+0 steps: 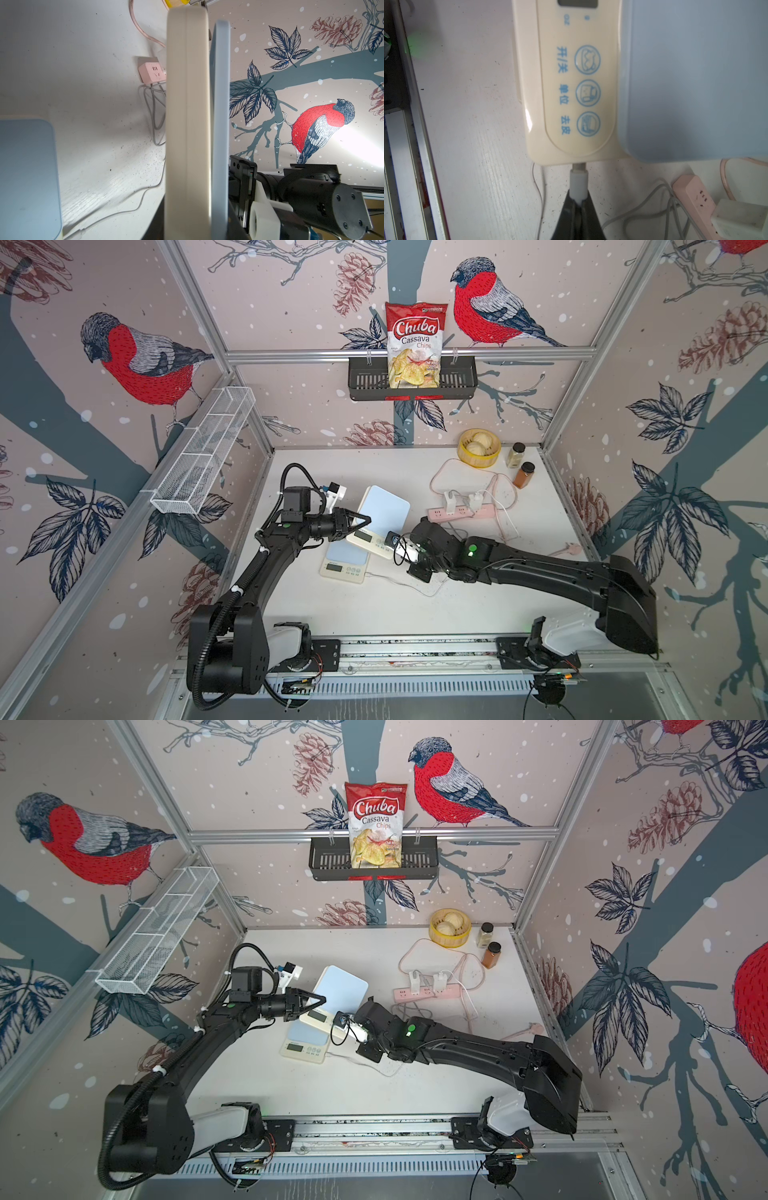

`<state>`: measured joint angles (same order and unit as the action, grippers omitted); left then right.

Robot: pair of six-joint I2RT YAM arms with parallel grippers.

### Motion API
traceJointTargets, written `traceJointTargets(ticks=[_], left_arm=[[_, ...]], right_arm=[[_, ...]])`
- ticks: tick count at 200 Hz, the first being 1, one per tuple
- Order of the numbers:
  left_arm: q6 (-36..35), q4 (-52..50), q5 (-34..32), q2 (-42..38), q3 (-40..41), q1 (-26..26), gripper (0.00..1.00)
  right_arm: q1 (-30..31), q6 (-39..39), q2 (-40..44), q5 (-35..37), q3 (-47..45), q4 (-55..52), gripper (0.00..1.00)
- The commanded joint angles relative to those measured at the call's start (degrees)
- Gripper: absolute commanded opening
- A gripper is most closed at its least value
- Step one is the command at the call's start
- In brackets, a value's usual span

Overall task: Charge the electronic scale
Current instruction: Insert the charging cable into the electronic scale.

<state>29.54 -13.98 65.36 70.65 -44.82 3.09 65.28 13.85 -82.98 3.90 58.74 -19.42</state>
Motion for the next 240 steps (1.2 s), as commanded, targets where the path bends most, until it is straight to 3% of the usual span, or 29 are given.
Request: traceJointTargets(ticks=[1, 130, 240], left_arm=[[-1.5, -0.06, 1.08, -0.1, -0.55, 0.58, 0.0], [5.2, 7.28, -2.18, -2.94, 2.79, 3.59, 0.0], [8.5, 10.97, -1.75, -4.41, 5.09, 4.43, 0.0]], right_arm=[[0.15, 0.99, -0.89, -2.19, 1.53, 2.56, 0.0], [-0.05, -6.4, -0.59, 0.33, 0.07, 10.52, 0.0], [1.27, -6.13, 1.98, 0.18, -3.0, 16.53, 0.0]])
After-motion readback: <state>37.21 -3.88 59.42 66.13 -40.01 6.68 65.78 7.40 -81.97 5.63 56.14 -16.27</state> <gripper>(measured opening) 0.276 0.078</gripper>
